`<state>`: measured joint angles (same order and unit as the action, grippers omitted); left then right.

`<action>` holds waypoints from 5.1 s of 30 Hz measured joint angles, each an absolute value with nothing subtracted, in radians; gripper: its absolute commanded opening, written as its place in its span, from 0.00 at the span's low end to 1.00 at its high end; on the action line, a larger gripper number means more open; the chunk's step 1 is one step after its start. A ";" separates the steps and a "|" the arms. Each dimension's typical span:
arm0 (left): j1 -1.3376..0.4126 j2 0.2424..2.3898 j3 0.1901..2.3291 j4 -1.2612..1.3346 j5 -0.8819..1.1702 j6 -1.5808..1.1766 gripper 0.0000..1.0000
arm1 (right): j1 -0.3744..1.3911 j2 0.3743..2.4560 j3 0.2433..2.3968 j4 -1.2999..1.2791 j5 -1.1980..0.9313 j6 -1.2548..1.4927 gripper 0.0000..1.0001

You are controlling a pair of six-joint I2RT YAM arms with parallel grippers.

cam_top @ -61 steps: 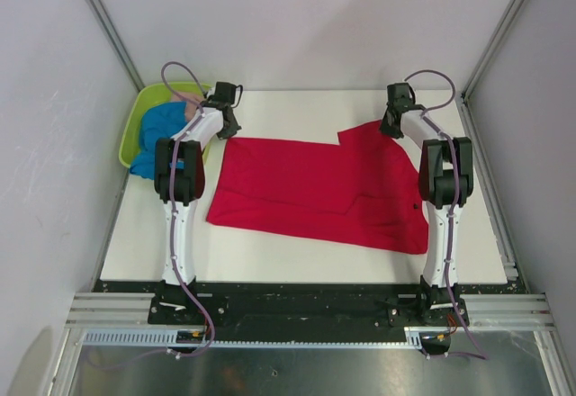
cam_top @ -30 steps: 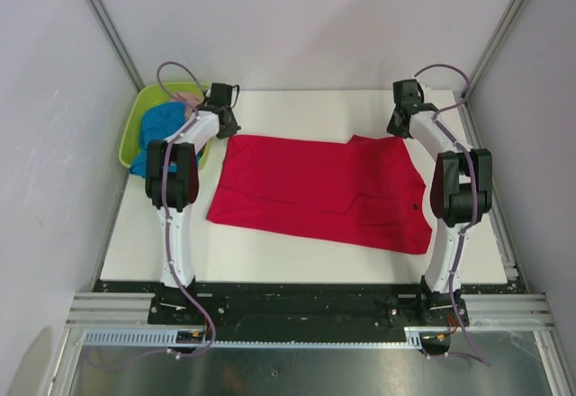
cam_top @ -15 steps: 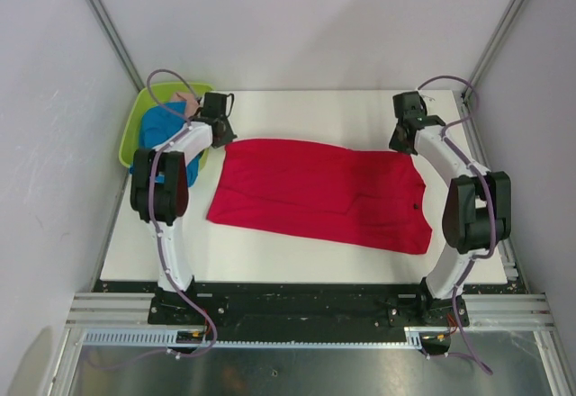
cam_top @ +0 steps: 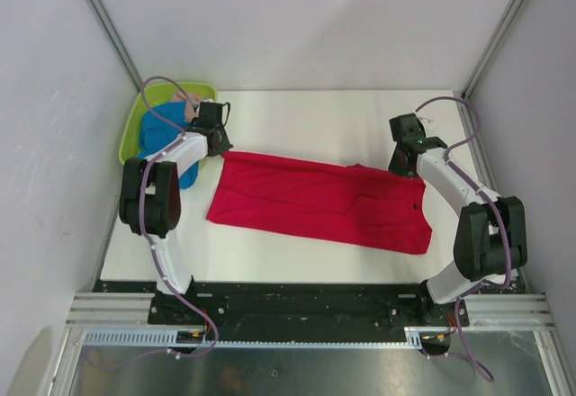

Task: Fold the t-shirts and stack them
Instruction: Fold the other side of the tshirt into a rectangle

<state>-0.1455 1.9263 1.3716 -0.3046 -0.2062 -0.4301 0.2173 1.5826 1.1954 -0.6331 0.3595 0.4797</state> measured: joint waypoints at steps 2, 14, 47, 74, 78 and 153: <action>-0.146 1.913 1.342 -0.299 -0.206 -0.426 0.00 | 0.222 1.561 1.171 -0.634 0.359 0.484 0.00; -0.146 1.834 1.227 -0.279 -0.206 -0.426 0.00 | 0.247 1.488 1.110 -0.658 0.360 0.505 0.00; -0.146 1.724 1.052 -0.264 -0.187 -0.502 0.51 | 0.285 1.449 0.976 -0.666 0.377 0.505 0.00; -0.146 1.698 0.997 -0.297 -0.233 -0.648 0.36 | 0.287 1.464 0.974 -0.644 0.376 0.505 0.00; -0.146 1.715 0.997 -0.302 -0.233 -0.657 0.34 | 0.287 1.464 0.974 -0.640 0.377 0.505 0.00; -0.126 1.993 1.499 -0.312 -0.178 -0.576 0.00 | 0.162 1.804 1.416 -0.436 0.449 0.295 0.00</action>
<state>-0.1265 1.9934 1.4994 -0.3119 -0.1780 -0.5758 0.1623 1.8042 1.4158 -0.4358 0.4488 0.2947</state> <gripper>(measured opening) 0.004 0.018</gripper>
